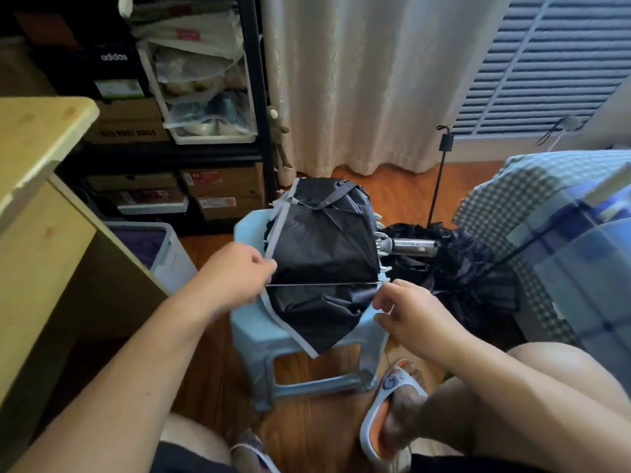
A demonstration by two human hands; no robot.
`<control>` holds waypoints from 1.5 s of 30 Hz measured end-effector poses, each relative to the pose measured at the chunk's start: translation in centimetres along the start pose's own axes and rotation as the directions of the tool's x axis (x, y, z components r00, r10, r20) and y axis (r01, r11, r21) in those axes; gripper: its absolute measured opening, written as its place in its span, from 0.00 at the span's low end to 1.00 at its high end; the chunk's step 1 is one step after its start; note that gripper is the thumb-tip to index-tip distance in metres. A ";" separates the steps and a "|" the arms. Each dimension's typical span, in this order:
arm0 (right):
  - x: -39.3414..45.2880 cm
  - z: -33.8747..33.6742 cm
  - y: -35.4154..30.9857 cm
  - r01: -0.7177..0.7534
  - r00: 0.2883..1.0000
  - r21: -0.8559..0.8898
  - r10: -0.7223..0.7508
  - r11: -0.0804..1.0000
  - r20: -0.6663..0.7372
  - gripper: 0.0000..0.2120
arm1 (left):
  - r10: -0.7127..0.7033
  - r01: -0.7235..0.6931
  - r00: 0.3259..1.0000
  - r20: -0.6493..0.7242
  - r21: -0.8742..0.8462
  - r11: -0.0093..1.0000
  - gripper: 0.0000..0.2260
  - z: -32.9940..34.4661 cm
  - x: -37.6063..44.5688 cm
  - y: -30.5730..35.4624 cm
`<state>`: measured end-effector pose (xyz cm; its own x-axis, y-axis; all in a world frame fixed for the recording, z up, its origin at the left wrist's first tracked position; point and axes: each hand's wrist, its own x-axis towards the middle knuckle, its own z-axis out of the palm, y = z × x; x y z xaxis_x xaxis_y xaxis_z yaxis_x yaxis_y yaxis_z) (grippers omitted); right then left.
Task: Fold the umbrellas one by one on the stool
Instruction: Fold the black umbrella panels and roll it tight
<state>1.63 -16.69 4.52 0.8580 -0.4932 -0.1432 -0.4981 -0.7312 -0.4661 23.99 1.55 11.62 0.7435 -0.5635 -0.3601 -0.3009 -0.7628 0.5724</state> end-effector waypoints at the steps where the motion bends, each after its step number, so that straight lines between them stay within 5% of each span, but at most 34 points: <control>1: -0.1 -0.1 0.2 0.037 0.999 -0.009 -0.037 0.999 0.003 0.07 | -0.074 0.067 0.979 0.190 0.047 0.997 0.16 0.4 -1.5 -0.5; 3: -0.1 -0.1 0.2 0.097 0.995 -0.047 -0.098 0.994 -0.018 0.09 | -0.156 0.082 0.900 0.406 0.194 0.978 0.17 2.1 -3.7 -1.3; 5: 0.2 0.3 0.1 0.094 0.993 -0.096 -0.100 0.991 -0.059 0.11 | -0.166 0.086 0.885 0.435 0.198 0.977 0.18 4.8 -4.6 -1.6; 8: 1.1 0.5 0.4 -0.058 0.989 -0.059 0.049 0.997 -0.142 0.11 | -0.200 0.228 0.917 0.344 -0.042 0.973 0.17 7.9 -5.2 -2.0; 11: 2.0 -0.4 0.7 -0.200 0.938 0.074 0.213 0.977 -0.272 0.11 | -0.258 0.372 0.907 0.333 -0.344 0.862 0.14 9.1 -5.9 -2.6; 13: 3.2 -1.6 1.4 -0.213 0.908 -0.031 0.186 0.977 -0.376 0.21 | -0.271 0.394 0.907 0.323 -0.423 0.816 0.10 9.4 -6.6 -2.8; 15: 5.3 -3.5 3.0 -0.233 0.930 -0.107 0.189 0.967 -0.316 0.32 | -0.263 0.379 0.919 0.294 -0.471 0.796 0.07 9.5 -7.0 -3.0; 18: 7.2 -5.4 5.8 -0.307 0.947 0.266 0.321 0.914 -0.010 0.29 | -0.216 0.295 0.953 0.213 -0.478 0.828 0.06 9.0 -7.1 -2.8; 21: 6.4 -5.5 6.8 -0.342 0.928 0.757 0.326 0.557 0.179 0.19 | -0.155 0.185 0.983 0.101 -0.506 0.843 0.09 7.7 -6.6 -2.4; 24: 6.2 -6.2 6.9 -0.262 0.945 0.916 0.272 0.303 0.181 0.10 | -0.112 0.060 0.992 -0.050 -0.602 0.796 0.11 6.0 -6.1 -1.9; 30: 5.7 -7.2 6.7 -0.339 0.937 0.894 0.193 0.291 0.293 0.15 | 0.062 -0.239 0.957 -0.284 -0.648 0.724 0.13 1.6 -5.1 -0.8; 33: 5.7 -7.5 6.6 -0.389 0.913 0.902 0.207 0.187 0.350 0.16 | 0.097 -0.293 0.944 -0.316 -0.663 0.689 0.18 0.1 -4.6 -0.3; 36: 6.1 -7.0 6.9 -0.429 0.892 0.880 0.247 0.202 0.378 0.17 | 0.118 -0.300 0.944 -0.306 -0.659 0.689 0.21 -0.4 -4.6 0.3; 45: 6.4 -9.3 4.1 0.010 0.967 0.967 0.244 0.256 -0.074 0.15 | 0.255 -0.447 0.889 -0.381 -0.599 0.664 0.16 -2.7 -5.4 2.8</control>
<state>3.94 -27.22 9.81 0.6990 -0.6901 -0.1875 0.0019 0.2640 -0.9645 20.75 3.30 17.11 0.8118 -0.5741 0.1064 -0.1744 -0.0644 0.9826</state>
